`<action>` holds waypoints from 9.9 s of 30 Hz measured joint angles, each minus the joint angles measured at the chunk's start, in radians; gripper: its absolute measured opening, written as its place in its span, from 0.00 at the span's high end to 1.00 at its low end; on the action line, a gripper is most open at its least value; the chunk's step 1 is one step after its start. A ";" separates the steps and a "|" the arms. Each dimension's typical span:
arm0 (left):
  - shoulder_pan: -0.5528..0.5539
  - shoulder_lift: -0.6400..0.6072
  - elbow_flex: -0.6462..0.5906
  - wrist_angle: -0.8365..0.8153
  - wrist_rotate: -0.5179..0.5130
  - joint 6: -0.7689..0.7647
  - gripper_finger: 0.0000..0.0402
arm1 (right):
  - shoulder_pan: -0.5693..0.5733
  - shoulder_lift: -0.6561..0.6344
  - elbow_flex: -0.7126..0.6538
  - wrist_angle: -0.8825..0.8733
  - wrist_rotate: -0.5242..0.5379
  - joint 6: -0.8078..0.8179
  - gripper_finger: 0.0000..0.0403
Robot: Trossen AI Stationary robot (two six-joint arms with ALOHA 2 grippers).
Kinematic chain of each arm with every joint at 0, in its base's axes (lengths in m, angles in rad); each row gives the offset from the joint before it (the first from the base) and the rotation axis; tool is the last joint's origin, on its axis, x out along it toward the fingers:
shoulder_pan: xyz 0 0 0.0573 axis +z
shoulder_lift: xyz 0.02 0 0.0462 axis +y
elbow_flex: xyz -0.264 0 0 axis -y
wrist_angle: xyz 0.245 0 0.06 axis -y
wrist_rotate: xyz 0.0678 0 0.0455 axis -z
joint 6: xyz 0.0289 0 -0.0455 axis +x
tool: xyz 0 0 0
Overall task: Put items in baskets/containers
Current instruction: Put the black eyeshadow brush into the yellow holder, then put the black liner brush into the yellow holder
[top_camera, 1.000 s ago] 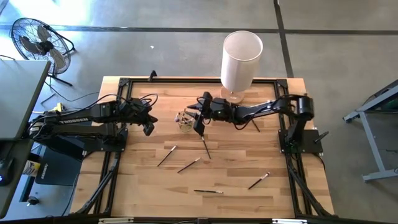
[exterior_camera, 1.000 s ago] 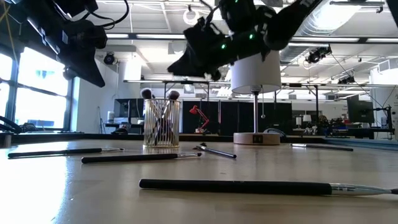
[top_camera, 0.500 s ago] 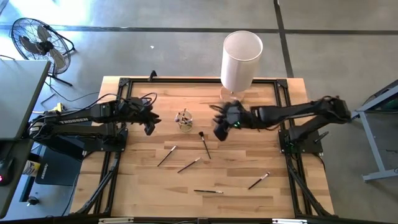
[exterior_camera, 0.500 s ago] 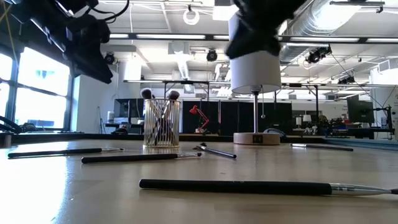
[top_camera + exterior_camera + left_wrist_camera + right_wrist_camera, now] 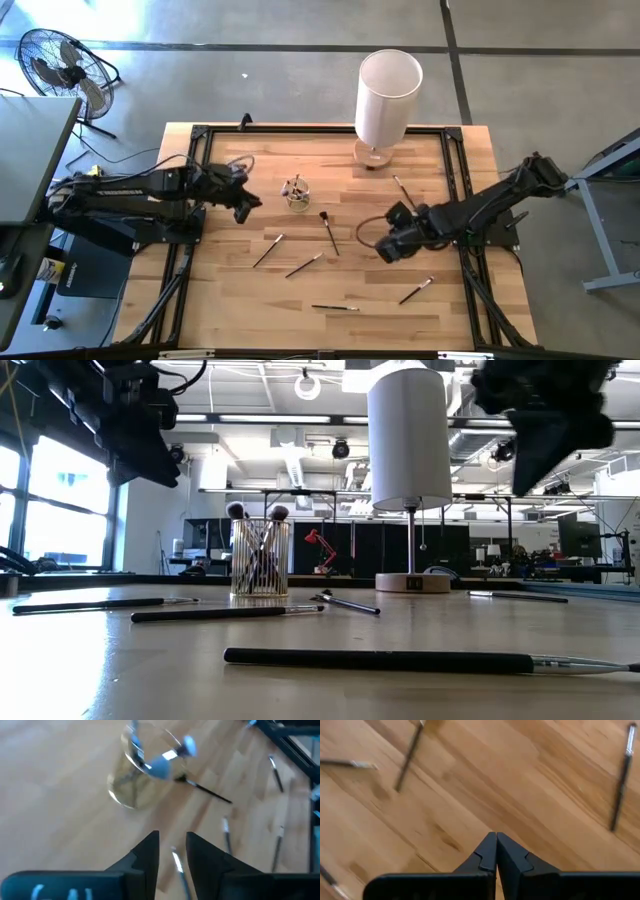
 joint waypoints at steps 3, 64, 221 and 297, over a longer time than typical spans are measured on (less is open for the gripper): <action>-0.131 0.051 0.000 0.018 -0.077 -0.132 0.82 | 0.046 -0.001 -0.032 -0.015 -0.001 0.037 0.99; -0.247 0.944 0.309 0.027 -0.103 -0.239 0.70 | 0.192 -0.001 -0.280 0.274 -0.080 0.212 0.99; -0.314 1.319 0.916 -0.114 -0.064 -0.168 0.77 | 0.121 0.000 -0.279 0.490 0.045 -0.212 0.98; -0.257 0.394 -0.080 1.199 -0.447 0.165 1.00 | 0.120 -0.001 -0.279 0.559 0.144 -0.202 0.98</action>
